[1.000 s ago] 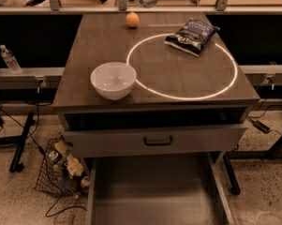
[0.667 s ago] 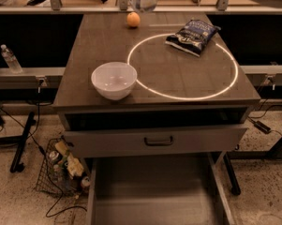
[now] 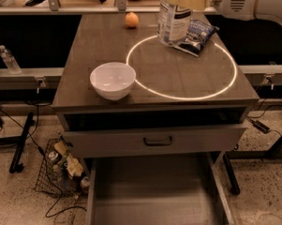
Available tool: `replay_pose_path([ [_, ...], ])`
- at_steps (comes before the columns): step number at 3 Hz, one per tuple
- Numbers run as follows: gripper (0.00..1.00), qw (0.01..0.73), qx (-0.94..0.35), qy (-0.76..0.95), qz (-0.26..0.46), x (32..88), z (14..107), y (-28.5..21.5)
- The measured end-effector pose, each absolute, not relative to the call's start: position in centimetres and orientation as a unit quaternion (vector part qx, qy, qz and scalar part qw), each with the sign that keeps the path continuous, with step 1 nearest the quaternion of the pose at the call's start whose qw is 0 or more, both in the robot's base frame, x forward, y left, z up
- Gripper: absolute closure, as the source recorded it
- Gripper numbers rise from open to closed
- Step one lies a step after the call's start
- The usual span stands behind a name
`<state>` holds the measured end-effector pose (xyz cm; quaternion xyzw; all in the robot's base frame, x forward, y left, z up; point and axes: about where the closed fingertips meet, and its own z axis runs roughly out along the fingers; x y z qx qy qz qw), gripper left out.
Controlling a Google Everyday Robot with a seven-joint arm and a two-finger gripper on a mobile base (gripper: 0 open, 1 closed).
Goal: Place blue plastic bottle into middle drawer
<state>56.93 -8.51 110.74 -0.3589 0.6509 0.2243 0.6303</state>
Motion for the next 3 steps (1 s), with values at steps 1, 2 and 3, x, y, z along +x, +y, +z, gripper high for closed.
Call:
replay_pose_path([
  [1, 1.00, 0.629, -0.361, 0.651, 0.226, 56.8, 110.6, -8.4],
  [2, 1.00, 0.602, -0.381, 0.663, 0.230, 53.4, 107.3, -12.7],
  [3, 1.00, 0.561, -0.413, 0.677, 0.237, 50.3, 104.4, -15.7],
])
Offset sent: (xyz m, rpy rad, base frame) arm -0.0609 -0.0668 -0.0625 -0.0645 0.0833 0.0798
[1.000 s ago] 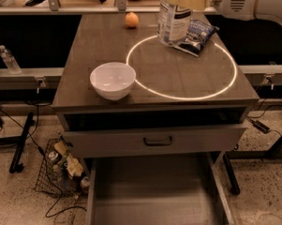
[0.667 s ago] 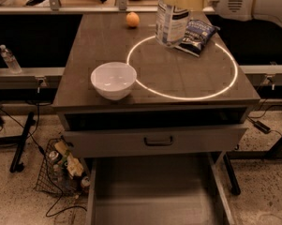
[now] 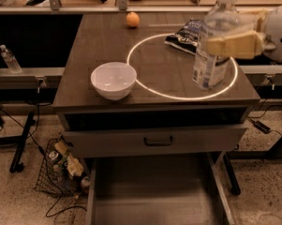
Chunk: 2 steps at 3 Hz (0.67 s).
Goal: Place blue plastic bottle into middle drawer
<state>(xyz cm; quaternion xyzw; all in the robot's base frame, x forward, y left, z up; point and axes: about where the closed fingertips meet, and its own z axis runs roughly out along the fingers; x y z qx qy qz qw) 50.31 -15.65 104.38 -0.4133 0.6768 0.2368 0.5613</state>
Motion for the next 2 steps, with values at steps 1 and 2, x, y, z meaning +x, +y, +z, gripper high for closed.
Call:
replay_pose_path([
  [1, 1.00, 0.495, -0.460, 0.688, 0.265, 46.7, 98.3, -17.1],
  [2, 1.00, 0.431, -0.496, 0.696, 0.289, 43.4, 90.9, -17.2],
])
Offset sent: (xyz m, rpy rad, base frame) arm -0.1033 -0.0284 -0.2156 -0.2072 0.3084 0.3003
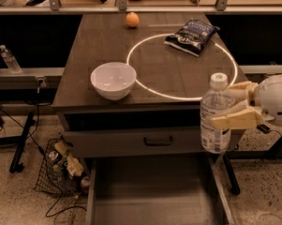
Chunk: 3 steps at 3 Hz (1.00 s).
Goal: Place blue plastic bottle into middle drawer
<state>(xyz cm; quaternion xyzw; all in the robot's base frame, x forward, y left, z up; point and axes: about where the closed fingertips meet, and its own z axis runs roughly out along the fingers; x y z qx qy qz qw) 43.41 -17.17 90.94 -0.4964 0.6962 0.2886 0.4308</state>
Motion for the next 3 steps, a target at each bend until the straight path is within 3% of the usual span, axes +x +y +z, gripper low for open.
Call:
replay_pose_path([
  [1, 1.00, 0.432, -0.501, 0.693, 0.286, 43.2, 91.1, -16.9],
  [3, 1.00, 0.414, -0.511, 0.690, 0.303, 40.7, 77.4, -15.3],
])
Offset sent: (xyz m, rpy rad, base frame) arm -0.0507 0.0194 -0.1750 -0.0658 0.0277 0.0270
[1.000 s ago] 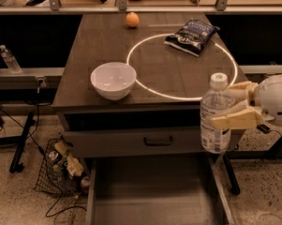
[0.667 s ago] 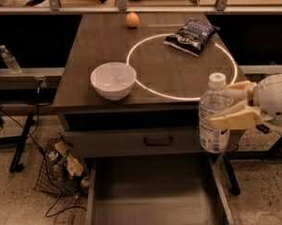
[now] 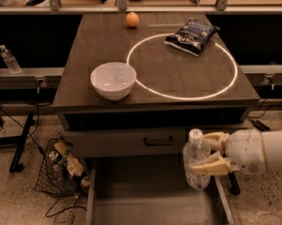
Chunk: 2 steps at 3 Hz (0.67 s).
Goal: Place blue plastic bottle into middle drawer
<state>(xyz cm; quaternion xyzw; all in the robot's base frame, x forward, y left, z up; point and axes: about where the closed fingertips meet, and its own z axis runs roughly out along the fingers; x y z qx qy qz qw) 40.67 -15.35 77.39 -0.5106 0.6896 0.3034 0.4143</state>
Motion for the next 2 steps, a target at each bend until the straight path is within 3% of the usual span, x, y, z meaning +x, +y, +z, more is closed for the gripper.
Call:
replay_pose_path([
  [2, 1.00, 0.382, -0.497, 0.687, 0.368, 40.9, 59.9, -12.3],
])
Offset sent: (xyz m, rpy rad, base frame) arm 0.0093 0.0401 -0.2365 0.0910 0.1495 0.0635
